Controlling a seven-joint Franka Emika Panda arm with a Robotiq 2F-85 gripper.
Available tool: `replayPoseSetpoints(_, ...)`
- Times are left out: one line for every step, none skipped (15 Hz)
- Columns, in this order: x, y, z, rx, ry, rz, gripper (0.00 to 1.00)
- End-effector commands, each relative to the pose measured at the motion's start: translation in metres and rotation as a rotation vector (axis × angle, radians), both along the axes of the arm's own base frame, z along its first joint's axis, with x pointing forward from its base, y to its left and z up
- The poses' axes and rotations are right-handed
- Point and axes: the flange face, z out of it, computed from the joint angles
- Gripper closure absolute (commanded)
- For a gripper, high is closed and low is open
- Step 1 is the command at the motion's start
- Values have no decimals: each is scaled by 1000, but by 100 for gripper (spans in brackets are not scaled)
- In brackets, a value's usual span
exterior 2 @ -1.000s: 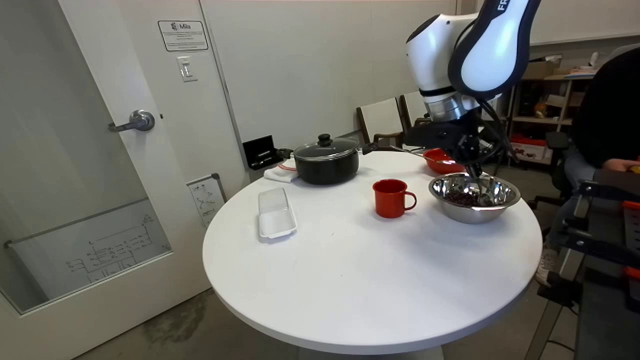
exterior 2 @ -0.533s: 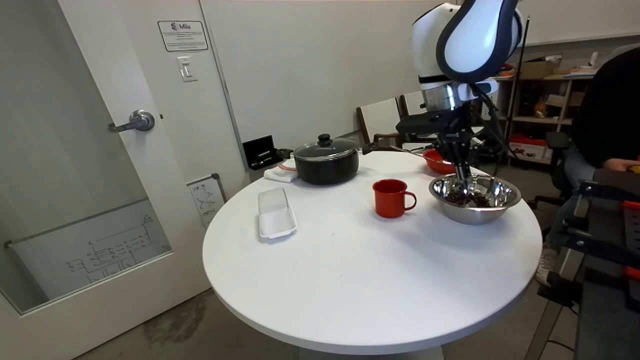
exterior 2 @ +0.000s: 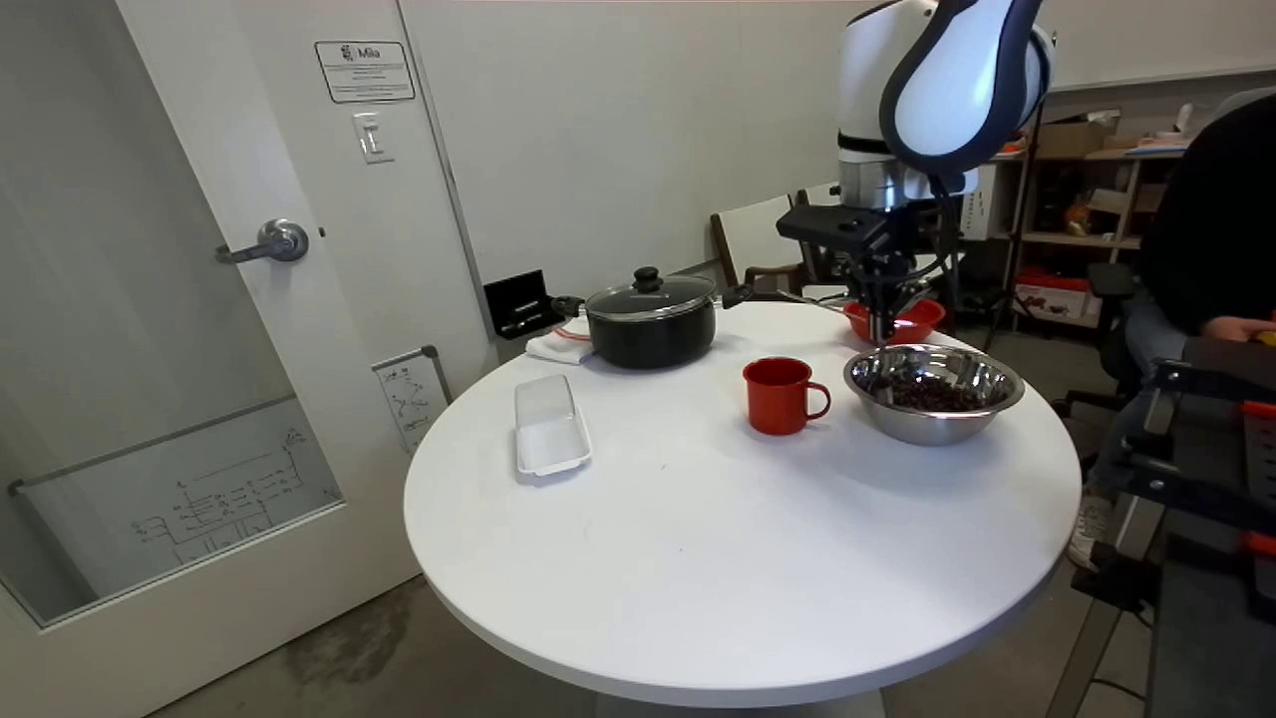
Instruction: Use the small spoon to stir the contents in the silver bowl, then put the spoon in the cup
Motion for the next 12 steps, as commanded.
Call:
replayPoseSetpoints(4, -7, -5, -108, -20, -15, 99)
replayPoseSetpoints(3, -9, -7, -141, -6, -14, 99)
replayPoseSetpoints(2, -11, -8, -177, 3, -16, 99)
replayPoseSetpoints(0, -11, -9, -199, 18, -18, 99)
replayPoseSetpoints(-2, -11, -11, -220, 36, -23, 99)
replayPoseSetpoints(-4, -9, -12, -233, 51, -24, 99)
replayPoseSetpoints(-6, -7, -14, -238, 80, -26, 99)
replayPoseSetpoints(-9, -5, -15, -238, 114, -24, 99)
replayPoseSetpoints(-13, -2, -16, -218, 154, -15, 99)
replayPoseSetpoints(-15, 1, -16, -203, 193, -6, 99)
replayPoseSetpoints(-18, 4, -16, -174, 231, 4, 99)
replayPoseSetpoints(-18, 6, -16, -156, 261, 3, 99)
